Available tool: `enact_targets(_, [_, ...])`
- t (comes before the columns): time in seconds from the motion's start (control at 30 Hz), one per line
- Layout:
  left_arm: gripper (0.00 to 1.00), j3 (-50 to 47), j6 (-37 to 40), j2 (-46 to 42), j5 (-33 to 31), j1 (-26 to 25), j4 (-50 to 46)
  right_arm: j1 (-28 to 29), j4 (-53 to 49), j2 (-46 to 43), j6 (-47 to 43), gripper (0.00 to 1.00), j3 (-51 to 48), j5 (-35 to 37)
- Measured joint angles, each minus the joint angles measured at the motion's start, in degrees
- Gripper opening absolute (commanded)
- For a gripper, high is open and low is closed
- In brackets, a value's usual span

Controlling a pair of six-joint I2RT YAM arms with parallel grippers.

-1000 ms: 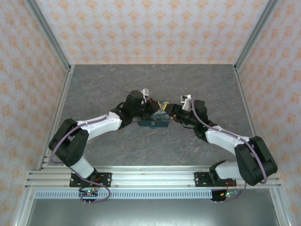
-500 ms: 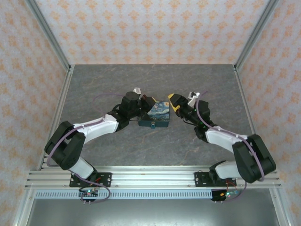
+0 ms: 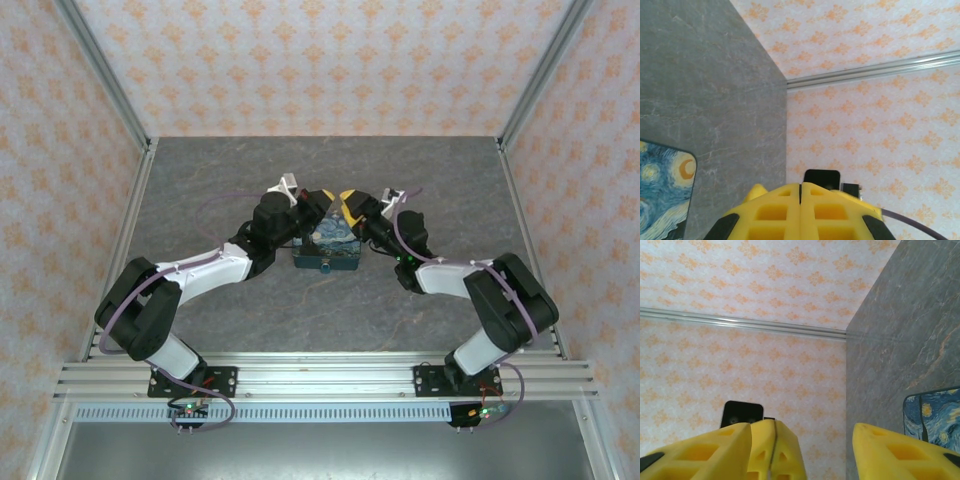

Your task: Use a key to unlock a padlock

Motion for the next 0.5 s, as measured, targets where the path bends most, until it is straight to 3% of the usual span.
enact_targets(0.5, [0.00, -0.5, -0.4, 0.5, -2.1, 0.0, 4.0, 1.2, 4.7, 1.9, 2.2, 0.39, 0.0, 0.5])
